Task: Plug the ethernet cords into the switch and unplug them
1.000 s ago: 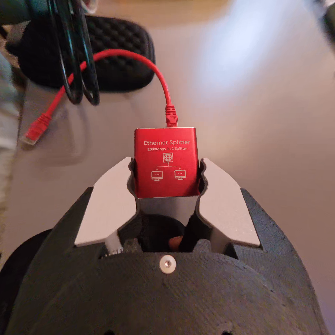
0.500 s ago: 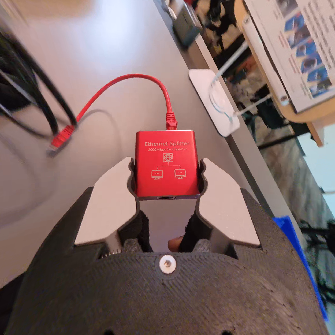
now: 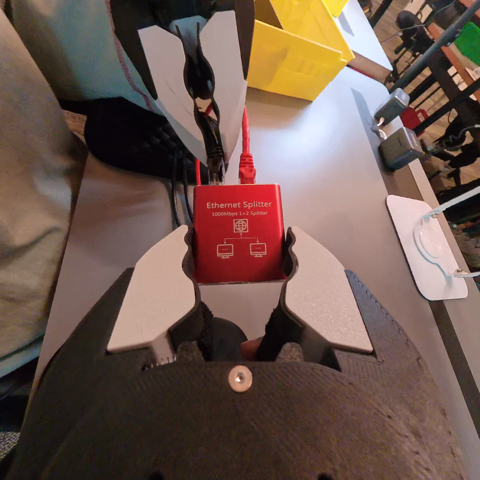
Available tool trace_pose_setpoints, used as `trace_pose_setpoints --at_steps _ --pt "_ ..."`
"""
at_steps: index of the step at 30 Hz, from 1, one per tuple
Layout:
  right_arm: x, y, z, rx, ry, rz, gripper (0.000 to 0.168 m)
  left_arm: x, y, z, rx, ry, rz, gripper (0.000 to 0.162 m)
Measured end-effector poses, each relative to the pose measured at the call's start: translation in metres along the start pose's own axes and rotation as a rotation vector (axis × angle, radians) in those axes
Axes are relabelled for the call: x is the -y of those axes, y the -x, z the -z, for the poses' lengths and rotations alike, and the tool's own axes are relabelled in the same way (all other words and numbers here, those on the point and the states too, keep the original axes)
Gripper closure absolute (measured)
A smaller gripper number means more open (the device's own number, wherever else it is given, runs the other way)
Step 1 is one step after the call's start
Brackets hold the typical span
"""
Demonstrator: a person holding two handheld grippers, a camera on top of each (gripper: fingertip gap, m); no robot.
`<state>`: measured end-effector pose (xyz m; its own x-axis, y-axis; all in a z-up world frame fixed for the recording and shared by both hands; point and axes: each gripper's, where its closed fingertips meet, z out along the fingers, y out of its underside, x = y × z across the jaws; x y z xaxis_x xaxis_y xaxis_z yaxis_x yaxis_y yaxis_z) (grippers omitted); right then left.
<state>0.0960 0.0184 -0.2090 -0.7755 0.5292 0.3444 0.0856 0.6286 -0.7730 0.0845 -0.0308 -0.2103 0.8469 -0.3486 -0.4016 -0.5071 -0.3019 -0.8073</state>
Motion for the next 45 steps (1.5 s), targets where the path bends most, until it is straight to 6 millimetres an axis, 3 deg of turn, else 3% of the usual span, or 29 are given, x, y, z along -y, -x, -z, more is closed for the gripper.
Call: trace_pose_setpoints --at_steps 4,13,27,35,39,42,45 --pt "0.004 0.003 0.003 0.032 -0.034 0.006 0.099 0.005 -0.003 0.001 0.007 -0.059 -0.012 0.152" --pt "0.001 0.009 -0.001 0.029 -0.014 0.046 0.099 0.002 -0.002 0.003 0.126 0.043 -0.100 0.153" --pt "0.008 0.009 0.004 0.008 -0.050 0.087 0.099 0.002 -0.004 0.002 0.092 0.152 -0.114 0.153" --pt "0.008 0.012 0.002 0.009 -0.059 0.090 0.100 0.004 -0.009 -0.002 0.060 0.098 -0.074 0.153" --pt "0.020 0.015 0.006 0.009 -0.117 0.102 0.100 0.004 -0.010 -0.002 0.052 0.111 -0.089 0.154" --pt "0.013 0.015 0.002 0.003 -0.042 0.125 0.100 0.004 -0.011 -0.002 0.040 0.101 -0.107 0.154" --pt "0.014 0.018 0.002 0.028 -0.100 0.094 0.100 0.006 -0.015 -0.003 0.019 0.076 -0.089 0.154"
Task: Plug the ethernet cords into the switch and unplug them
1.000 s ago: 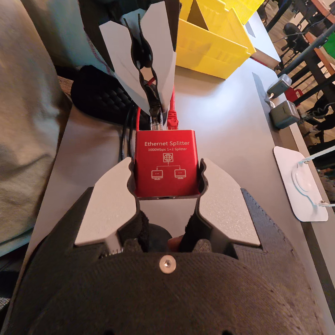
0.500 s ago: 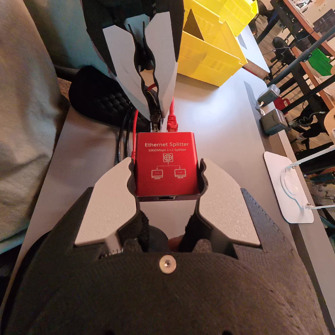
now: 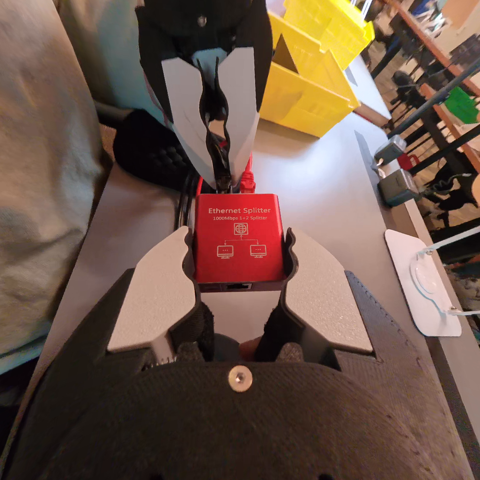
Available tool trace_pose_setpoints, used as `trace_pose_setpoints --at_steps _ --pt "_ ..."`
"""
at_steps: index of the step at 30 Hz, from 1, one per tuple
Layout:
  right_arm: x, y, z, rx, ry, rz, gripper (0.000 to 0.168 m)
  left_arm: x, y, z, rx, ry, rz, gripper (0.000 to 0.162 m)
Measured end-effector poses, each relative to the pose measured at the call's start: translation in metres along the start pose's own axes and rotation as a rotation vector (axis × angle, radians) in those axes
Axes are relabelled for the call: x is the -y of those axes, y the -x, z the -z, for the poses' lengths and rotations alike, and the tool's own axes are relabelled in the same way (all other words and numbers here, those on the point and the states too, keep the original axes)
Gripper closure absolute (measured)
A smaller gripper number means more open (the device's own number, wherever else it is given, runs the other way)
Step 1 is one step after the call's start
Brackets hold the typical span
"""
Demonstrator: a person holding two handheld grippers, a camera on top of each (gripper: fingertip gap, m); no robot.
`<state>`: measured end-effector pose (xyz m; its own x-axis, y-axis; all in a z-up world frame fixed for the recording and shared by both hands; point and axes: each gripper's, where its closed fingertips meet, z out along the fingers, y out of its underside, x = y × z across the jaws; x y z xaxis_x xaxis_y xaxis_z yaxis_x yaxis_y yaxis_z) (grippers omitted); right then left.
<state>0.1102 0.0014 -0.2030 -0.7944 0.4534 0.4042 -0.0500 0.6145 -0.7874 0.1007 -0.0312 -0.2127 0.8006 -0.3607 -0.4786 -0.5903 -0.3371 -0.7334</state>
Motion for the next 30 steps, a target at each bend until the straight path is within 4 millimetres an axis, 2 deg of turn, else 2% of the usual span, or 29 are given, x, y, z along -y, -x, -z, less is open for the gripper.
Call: trace_pose_setpoints --at_steps 2,9,11,13,15,16,18,21,24,27,30 --pt "0.007 -0.002 0.000 -0.030 -0.045 -0.003 0.101 -0.003 0.003 -0.001 0.026 0.034 -0.003 0.154" --pt "-0.003 -0.004 -0.005 -0.057 0.041 0.020 0.100 -0.008 0.006 -0.002 0.028 0.064 -0.036 0.154" --pt "0.002 -0.008 -0.004 -0.082 0.010 0.017 0.100 -0.006 0.011 0.001 0.044 0.031 -0.013 0.153" --pt "0.010 -0.014 -0.001 -0.124 -0.018 0.024 0.100 -0.003 0.021 0.004 0.088 -0.006 0.013 0.152" --pt "0.015 -0.024 0.002 -0.190 -0.010 0.047 0.100 0.001 0.036 0.012 0.179 -0.038 0.011 0.144" --pt "0.015 -0.030 0.004 -0.225 0.003 0.049 0.100 0.003 0.045 0.019 0.230 -0.059 0.012 0.136" --pt "0.012 -0.042 0.007 -0.293 0.007 0.024 0.100 0.005 0.062 0.037 0.314 -0.107 0.045 0.130" --pt "-0.001 -0.061 0.006 -0.399 0.008 -0.081 0.100 0.006 0.081 0.065 0.426 -0.196 0.132 0.128" --pt "-0.024 -0.084 0.004 -0.541 -0.021 -0.276 0.100 0.003 0.090 0.087 0.513 -0.275 0.199 0.127" --pt "-0.059 -0.099 0.000 -0.669 -0.006 -0.507 0.100 -0.003 0.091 0.097 0.554 -0.292 0.223 0.127" --pt "-0.088 -0.096 -0.004 -0.724 0.079 -0.622 0.100 -0.013 0.088 0.098 0.570 -0.249 0.227 0.127"
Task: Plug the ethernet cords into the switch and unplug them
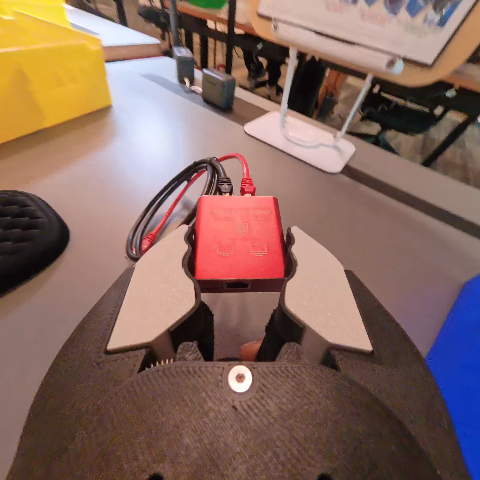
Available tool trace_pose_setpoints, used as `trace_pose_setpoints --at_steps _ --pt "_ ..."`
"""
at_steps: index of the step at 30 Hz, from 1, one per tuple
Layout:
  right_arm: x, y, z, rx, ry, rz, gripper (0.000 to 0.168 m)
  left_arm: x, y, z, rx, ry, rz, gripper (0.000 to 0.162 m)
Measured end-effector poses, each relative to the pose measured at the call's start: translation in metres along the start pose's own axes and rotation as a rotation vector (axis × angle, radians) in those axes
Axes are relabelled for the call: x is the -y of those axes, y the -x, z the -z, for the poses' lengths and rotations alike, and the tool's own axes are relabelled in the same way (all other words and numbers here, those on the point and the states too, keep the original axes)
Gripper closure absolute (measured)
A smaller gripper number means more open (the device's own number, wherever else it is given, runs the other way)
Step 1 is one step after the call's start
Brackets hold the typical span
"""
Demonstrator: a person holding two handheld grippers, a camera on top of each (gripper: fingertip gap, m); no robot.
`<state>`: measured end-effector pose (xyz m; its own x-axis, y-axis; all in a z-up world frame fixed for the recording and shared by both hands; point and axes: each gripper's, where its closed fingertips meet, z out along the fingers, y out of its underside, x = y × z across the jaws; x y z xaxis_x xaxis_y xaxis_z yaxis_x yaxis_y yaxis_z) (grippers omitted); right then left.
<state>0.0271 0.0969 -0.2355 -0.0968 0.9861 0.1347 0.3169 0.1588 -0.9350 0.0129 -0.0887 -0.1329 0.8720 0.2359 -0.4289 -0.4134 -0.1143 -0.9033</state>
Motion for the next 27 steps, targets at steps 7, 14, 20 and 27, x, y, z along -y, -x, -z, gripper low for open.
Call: trace_pose_setpoints --at_steps 7,14,20,27 --pt "-0.052 0.009 0.002 -0.056 0.230 -0.059 0.100 -0.012 -0.006 0.002 -0.048 0.008 0.096 0.127" --pt "-0.076 0.021 -0.007 -0.036 0.414 -0.054 0.097 -0.019 -0.004 0.004 -0.033 0.063 0.055 0.127" --pt "-0.086 0.023 -0.009 -0.012 0.478 -0.062 0.097 -0.023 0.004 0.011 -0.013 0.086 0.059 0.127" --pt "-0.089 0.023 -0.010 -0.009 0.504 -0.059 0.098 -0.027 0.005 0.012 -0.016 0.106 0.068 0.127"
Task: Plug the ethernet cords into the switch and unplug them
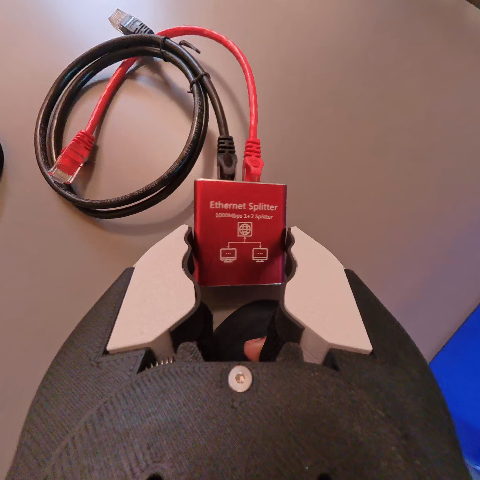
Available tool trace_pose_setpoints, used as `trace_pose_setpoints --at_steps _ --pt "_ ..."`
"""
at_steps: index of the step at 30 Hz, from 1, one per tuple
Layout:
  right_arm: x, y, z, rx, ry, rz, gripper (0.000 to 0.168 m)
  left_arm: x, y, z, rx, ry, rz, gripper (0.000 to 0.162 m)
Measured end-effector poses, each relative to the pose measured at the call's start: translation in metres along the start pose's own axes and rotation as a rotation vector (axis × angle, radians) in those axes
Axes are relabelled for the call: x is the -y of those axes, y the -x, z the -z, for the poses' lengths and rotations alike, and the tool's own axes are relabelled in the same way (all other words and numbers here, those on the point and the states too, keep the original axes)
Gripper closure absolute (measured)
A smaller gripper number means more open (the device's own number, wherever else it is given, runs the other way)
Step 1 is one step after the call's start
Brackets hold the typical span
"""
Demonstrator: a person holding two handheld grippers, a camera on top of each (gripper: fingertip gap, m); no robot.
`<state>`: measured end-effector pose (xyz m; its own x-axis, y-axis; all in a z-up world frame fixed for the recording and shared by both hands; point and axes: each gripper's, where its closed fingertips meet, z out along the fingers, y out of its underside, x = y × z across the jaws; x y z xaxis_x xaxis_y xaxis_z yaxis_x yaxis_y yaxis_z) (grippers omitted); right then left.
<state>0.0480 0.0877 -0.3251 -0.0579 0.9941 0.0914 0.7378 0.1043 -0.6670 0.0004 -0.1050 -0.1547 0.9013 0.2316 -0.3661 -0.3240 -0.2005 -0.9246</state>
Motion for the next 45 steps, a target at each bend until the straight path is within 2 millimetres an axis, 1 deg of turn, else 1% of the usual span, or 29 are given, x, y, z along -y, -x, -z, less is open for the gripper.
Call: trace_pose_setpoints --at_steps 1,3,5,6,7,8,10,11,12,14,15,16,17,19,21,22,24,27,28,29,31,33,36,38,41,43,45 --pt "0.001 0.000 0.000 0.001 -0.004 0.007 0.097 0.000 -0.001 0.000 -0.008 -0.005 0.009 0.127" --pt "0.005 0.000 0.003 -0.004 -0.036 0.017 0.086 0.000 -0.006 -0.002 -0.037 -0.008 0.036 0.127" --pt "0.016 -0.003 0.010 -0.013 -0.122 0.030 0.074 0.000 -0.011 -0.003 -0.075 -0.004 0.068 0.124" --pt "0.023 -0.005 0.016 -0.017 -0.183 0.038 0.069 0.001 -0.011 0.000 -0.084 0.000 0.084 0.122" --pt "0.031 -0.006 0.023 -0.013 -0.250 0.049 0.068 0.002 -0.006 0.005 -0.078 0.007 0.090 0.121" --pt "0.037 -0.007 0.030 -0.004 -0.313 0.059 0.069 0.002 0.003 0.012 -0.054 0.020 0.088 0.120" --pt "0.043 -0.013 0.044 -0.002 -0.403 0.049 0.073 -0.004 0.031 0.033 0.036 0.088 0.074 0.120" --pt "0.043 -0.016 0.048 0.004 -0.435 0.039 0.074 -0.014 0.047 0.047 0.080 0.170 0.066 0.120" --pt "0.041 -0.020 0.051 0.011 -0.457 0.022 0.074 -0.030 0.064 0.063 0.129 0.283 0.066 0.120" --pt "0.041 -0.024 0.056 0.038 -0.497 -0.025 0.075 -0.067 0.109 0.103 0.300 0.516 0.064 0.121" --pt "0.042 -0.026 0.058 0.052 -0.515 -0.049 0.076 -0.085 0.128 0.122 0.361 0.614 0.081 0.120" --pt "0.043 -0.027 0.059 0.062 -0.527 -0.064 0.077 -0.105 0.138 0.135 0.366 0.700 0.137 0.117" --pt "0.043 -0.027 0.059 0.069 -0.532 -0.069 0.078 -0.125 0.142 0.144 0.346 0.782 0.205 0.110" --pt "0.042 -0.027 0.058 0.071 -0.530 -0.066 0.079 -0.161 0.146 0.156 0.303 0.936 0.264 0.108" --pt "0.042 -0.025 0.058 0.067 -0.530 -0.046 0.080 -0.192 0.145 0.159 0.243 1.051 0.295 0.109" --pt "0.042 -0.024 0.058 0.065 -0.527 -0.038 0.080 -0.205 0.140 0.159 0.192 1.093 0.330 0.110" --pt "0.042 -0.023 0.057 0.061 -0.521 -0.025 0.081 -0.223 0.126 0.156 0.076 1.143 0.411 0.110" --pt "0.042 -0.022 0.057 0.057 -0.520 -0.020 0.083 -0.242 0.122 0.154 0.031 1.183 0.483 0.110" --pt "0.042 -0.022 0.057 0.056 -0.521 -0.021 0.083 -0.242 0.121 0.152 0.019 1.171 0.519 0.115" --pt "0.042 -0.023 0.058 0.056 -0.523 -0.022 0.083 -0.243 0.123 0.152 0.022 1.162 0.520 0.127" --pt "0.042 -0.024 0.058 0.053 -0.528 -0.026 0.084 -0.240 0.115 0.150 -0.033 1.140 0.557 0.143" --pt "0.042 -0.024 0.059 0.051 -0.533 -0.030 0.084 -0.238 0.112 0.152 -0.042 1.136 0.576 0.150" --pt "0.042 -0.025 0.059 0.053 -0.534 -0.033 0.086 -0.225 0.113 0.157 -0.012 1.095 0.554 0.150" --pt "0.042 -0.025 0.059 0.054 -0.534 -0.033 0.087 -0.208 0.118 0.160 0.028 1.040 0.533 0.150" --pt "0.042 -0.024 0.060 0.050 -0.538 -0.026 0.087 -0.177 0.126 0.167 0.095 0.954 0.485 0.150" --pt "0.042 -0.024 0.060 0.049 -0.539 -0.020 0.088 -0.151 0.136 0.169 0.163 0.855 0.437 0.150" --pt "0.043 -0.023 0.061 0.049 -0.546 -0.007 0.088 -0.119 0.147 0.169 0.247 0.727 0.374 0.150"
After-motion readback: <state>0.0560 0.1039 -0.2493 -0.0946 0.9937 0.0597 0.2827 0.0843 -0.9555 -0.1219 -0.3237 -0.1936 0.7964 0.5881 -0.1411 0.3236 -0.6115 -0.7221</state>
